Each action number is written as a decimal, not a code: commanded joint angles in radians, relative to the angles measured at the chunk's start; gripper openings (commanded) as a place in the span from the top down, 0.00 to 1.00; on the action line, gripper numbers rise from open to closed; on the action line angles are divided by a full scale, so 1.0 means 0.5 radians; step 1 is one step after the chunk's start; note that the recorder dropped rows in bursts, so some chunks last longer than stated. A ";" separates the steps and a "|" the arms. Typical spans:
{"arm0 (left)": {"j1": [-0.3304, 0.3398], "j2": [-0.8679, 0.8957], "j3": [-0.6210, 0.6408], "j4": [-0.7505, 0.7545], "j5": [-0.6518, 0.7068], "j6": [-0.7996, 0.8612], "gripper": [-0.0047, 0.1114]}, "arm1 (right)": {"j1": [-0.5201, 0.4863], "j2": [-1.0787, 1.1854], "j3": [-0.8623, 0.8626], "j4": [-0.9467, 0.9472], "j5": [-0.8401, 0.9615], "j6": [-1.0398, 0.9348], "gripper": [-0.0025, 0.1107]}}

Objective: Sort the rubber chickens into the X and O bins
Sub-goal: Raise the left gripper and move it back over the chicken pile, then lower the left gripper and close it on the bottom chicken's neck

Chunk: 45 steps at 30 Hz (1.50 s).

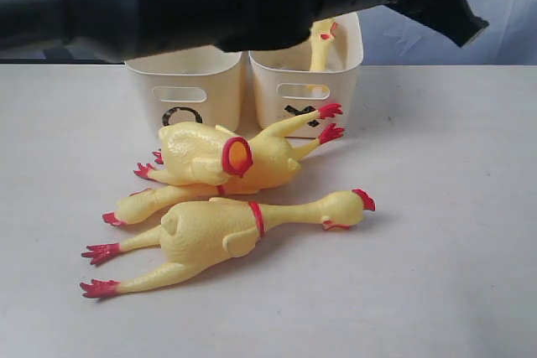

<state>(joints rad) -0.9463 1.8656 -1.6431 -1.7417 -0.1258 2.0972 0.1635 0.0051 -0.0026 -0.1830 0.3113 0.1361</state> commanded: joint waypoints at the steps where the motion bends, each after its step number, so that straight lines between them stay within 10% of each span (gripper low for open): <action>1: 0.000 -0.312 0.337 -0.005 0.138 0.025 0.96 | 0.002 -0.010 0.005 0.003 -0.012 -0.003 0.99; 18: 0.000 -1.078 1.269 0.024 0.121 0.025 0.96 | 0.002 -0.010 0.005 0.003 -0.012 -0.003 0.99; 27: 0.255 -1.328 1.695 0.031 0.289 0.022 0.96 | 0.002 -0.010 0.005 0.003 -0.012 -0.003 0.99; 34: 0.463 -1.277 1.798 0.309 1.023 -0.088 0.96 | 0.002 -0.010 0.005 0.003 -0.012 -0.003 0.99; 45: 0.476 -0.884 1.770 0.762 1.059 -0.423 0.96 | 0.002 -0.010 0.005 0.003 -0.012 -0.003 0.99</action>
<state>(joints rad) -0.7102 1.3773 -0.7461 -1.3945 0.3873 1.9086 0.1635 0.0051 -0.0026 -0.1830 0.3113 0.1361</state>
